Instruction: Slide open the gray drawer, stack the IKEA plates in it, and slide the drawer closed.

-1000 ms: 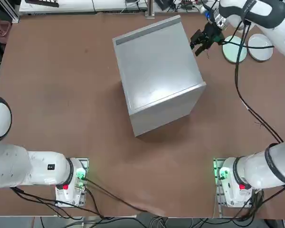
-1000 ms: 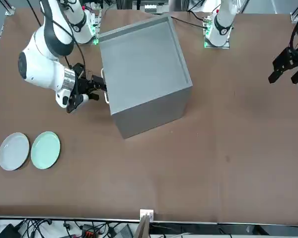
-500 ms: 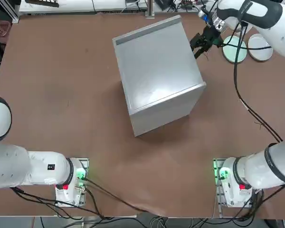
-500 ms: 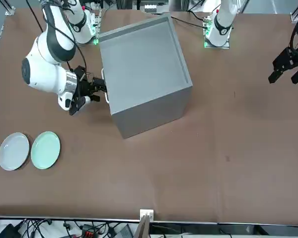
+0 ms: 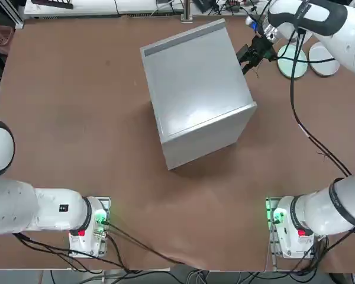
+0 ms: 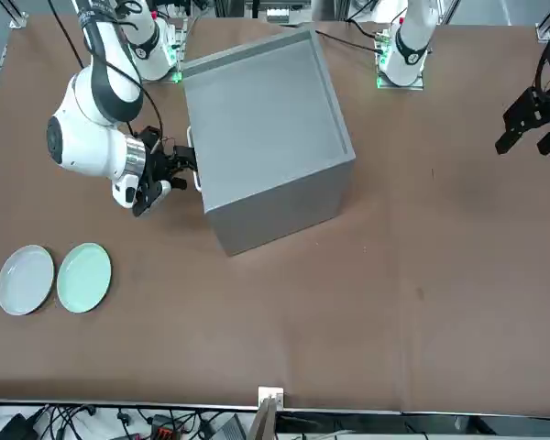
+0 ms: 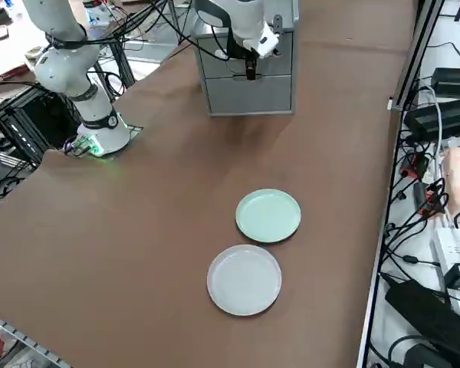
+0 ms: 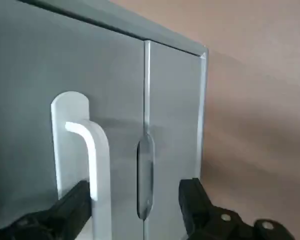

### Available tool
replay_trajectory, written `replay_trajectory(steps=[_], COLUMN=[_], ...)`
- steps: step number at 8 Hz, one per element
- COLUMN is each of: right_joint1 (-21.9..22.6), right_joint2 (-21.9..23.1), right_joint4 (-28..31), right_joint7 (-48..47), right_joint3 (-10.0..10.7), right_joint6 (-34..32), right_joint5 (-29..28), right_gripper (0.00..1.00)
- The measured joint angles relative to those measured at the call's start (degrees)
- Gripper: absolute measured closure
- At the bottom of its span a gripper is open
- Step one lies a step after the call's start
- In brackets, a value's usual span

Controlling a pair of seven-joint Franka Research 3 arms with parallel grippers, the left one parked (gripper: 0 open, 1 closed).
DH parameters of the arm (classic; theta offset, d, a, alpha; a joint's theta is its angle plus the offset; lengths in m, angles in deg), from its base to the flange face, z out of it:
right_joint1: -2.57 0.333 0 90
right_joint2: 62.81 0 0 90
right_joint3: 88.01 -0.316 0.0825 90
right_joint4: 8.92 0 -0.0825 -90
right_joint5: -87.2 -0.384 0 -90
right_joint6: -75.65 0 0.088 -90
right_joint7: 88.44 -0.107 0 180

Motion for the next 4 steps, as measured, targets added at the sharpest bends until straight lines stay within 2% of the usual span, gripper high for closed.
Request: replay_trajectory(steps=[4], right_joint1=[-1.7], right_joint2=[0.0], right_joint4=[0.0], right_joint7=[2.3], right_joint3=[0.3], right_joint6=[-0.4], right_joint5=[0.1], right_gripper=[0.0])
